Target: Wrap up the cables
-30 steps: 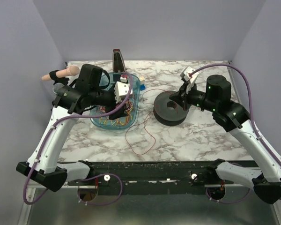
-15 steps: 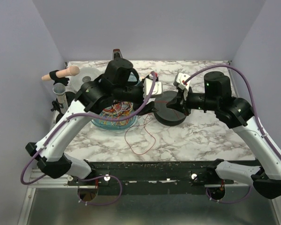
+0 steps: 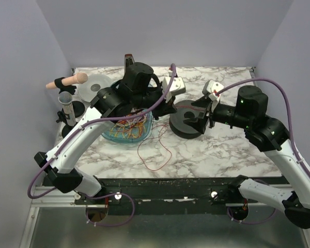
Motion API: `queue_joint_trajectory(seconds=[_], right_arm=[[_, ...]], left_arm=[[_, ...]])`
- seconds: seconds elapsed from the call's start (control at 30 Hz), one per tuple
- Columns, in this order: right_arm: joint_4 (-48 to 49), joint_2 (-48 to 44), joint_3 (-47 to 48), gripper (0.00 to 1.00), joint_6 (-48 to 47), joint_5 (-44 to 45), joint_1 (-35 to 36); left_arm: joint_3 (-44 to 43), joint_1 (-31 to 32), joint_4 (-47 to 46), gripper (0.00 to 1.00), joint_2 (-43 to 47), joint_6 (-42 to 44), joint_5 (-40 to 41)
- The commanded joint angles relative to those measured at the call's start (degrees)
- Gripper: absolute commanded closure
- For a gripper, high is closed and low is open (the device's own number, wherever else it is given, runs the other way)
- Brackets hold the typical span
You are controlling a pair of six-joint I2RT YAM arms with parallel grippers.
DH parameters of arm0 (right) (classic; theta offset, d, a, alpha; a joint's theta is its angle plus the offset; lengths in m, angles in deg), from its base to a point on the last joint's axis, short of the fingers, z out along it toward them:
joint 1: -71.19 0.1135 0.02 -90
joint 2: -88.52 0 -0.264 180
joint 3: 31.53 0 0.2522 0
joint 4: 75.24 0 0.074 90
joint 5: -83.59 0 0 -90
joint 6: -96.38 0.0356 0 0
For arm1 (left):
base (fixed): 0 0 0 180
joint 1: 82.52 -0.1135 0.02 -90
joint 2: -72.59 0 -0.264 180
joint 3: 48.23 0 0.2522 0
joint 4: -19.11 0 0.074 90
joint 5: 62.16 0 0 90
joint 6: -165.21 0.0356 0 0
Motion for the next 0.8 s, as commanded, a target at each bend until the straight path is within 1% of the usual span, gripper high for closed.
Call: queue_joint_trajectory(seconds=[0.0,0.1,0.17,0.2,0.23,0.27,0.3,0.37,0.5,0.6,0.73,0.77], right_arm=[[16.8,-6.3,-5.6,0.16,12.7,3.2,0.0],[30.2,-11.2,-12.5,0.16,23.3,2.3,0.1],[36.7,-13.3,-17.1,0.2,28.0,4.4,1.0],[41.7,-13.5,-19.4,0.21,29.1,6.6,2.6],[43.8,-13.0,-21.2,0.22,29.5,9.3,4.6],[44.8,-12.0,-21.9,0.22,28.9,11.8,8.1],[45.0,-10.0,-21.6,0.22,27.8,13.6,11.5],[44.7,-4.3,-19.4,0.21,29.5,13.6,13.7],[51.6,5.3,-17.9,0.18,34.0,12.5,13.8],[53.9,10.0,-13.9,0.17,34.2,11.3,13.8],[58.1,15.5,-11.4,0.17,38.1,8.4,13.8],[58.8,16.8,-11.0,0.2,39.0,7.7,13.8]], left_arm=[[6.8,-4.2,-9.6,1.0,5.6,-21.6,5.4],[9.3,-8.2,-13.3,1.0,8.0,-31.2,9.7],[9.4,-9.9,-13.4,1.0,8.3,-35.5,10.8],[9.7,-10.7,-13.8,1.0,8.6,-37.4,10.7],[9.9,-11.0,-14.1,1.0,8.7,-39.2,10.5],[9.8,-11.3,-14.6,1.0,8.7,-40.3,10.1],[9.6,-11.4,-14.8,1.0,8.6,-40.9,9.5],[9.4,-11.7,-15.3,1.0,8.4,-42.5,8.6],[8.3,-12.7,-15.8,1.0,8.1,-44.8,7.8],[7.9,-13.9,-16.2,1.0,8.1,-45.8,7.6],[7.9,-14.6,-17.3,1.0,7.9,-47.1,6.1],[7.9,-14.7,-17.6,1.0,7.9,-47.4,5.9]])
